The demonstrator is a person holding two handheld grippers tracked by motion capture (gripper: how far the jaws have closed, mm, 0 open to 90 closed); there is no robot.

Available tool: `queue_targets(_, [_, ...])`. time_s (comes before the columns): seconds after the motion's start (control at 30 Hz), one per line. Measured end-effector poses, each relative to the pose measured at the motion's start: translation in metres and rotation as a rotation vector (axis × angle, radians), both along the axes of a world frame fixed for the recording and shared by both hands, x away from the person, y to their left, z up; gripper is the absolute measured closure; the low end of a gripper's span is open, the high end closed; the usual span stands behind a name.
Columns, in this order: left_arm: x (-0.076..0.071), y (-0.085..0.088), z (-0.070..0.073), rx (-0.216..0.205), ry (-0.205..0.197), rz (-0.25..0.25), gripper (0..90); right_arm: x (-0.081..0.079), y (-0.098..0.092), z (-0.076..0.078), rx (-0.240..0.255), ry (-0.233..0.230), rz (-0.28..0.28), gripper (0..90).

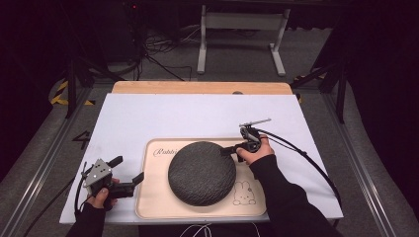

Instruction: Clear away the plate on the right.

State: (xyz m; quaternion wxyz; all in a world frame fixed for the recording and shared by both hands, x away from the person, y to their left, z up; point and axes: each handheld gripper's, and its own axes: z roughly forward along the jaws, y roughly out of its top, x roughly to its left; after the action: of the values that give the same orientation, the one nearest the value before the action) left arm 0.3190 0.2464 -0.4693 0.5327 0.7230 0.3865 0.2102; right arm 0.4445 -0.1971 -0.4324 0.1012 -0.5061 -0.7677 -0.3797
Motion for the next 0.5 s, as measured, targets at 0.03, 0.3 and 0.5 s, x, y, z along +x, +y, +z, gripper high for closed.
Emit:
queue_targets(0.03, [0.0000,0.0001,0.0000,0.000,0.000,0.000,0.7,0.0001,0.0004,-0.0012,-0.006,0.002,-0.001,77.3])
queue_targets(0.3, [0.0001,0.0000,0.0000,0.000,0.000,0.000,0.6,-0.0006,0.0025,-0.0075,-0.049,-0.014,0.010,74.5])
queue_targets(0.5, [0.0005,-0.0001,-0.0001,-0.002,0.001,-0.001,0.7,-0.0038,0.0025,-0.0045,-0.076,-0.079,0.004,72.1])
